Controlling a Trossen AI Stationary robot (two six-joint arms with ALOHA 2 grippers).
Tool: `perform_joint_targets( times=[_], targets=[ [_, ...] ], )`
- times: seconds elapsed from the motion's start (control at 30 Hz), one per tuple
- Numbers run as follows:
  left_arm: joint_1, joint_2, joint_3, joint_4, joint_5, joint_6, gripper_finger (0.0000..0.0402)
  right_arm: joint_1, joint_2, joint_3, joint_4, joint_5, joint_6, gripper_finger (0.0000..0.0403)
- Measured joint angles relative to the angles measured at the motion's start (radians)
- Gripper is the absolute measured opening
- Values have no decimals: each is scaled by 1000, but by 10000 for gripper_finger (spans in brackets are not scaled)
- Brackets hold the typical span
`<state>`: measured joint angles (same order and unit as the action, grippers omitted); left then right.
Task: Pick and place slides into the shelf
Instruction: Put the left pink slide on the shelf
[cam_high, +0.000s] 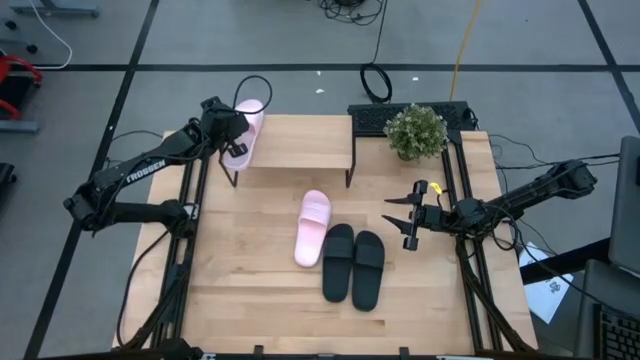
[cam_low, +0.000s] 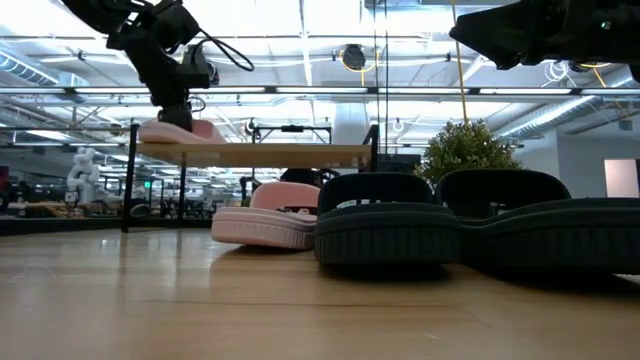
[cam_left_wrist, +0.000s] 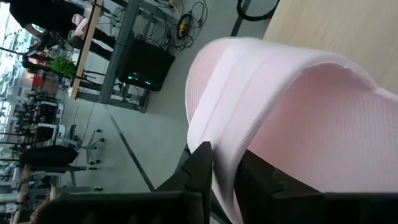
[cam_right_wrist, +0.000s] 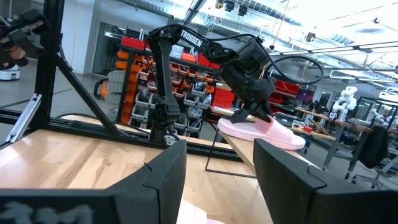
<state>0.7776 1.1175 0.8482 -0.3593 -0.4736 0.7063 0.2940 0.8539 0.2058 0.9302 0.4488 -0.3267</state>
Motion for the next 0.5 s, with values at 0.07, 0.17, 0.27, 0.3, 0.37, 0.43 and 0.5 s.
perform_joint_targets(
  times=[0.07, 0.17, 0.27, 0.3, 0.37, 0.43, 0.5],
  targets=[
    [0, 0, 0, -10, 0, -9, 58, 0, 0, 0, 0, 0, 0, 178],
    [0, 0, 0, -12, 0, -16, 58, 0, 0, 0, 0, 0, 0, 178],
    [0, 0, 0, -13, 0, -31, 58, 0, 0, 0, 0, 0, 0, 178],
    [0, 0, 0, -13, 0, -36, 58, 0, 0, 0, 0, 0, 0, 178],
    [0, 0, 0, -13, 0, -38, 58, 0, 0, 0, 0, 0, 0, 178],
    [0, 0, 0, -13, 0, -44, 58, 0, 0, 0, 0, 0, 0, 178],
    [0, 0, 0, -13, 0, -54, 58, 0, 0, 0, 0, 0, 0, 178]
  ],
)
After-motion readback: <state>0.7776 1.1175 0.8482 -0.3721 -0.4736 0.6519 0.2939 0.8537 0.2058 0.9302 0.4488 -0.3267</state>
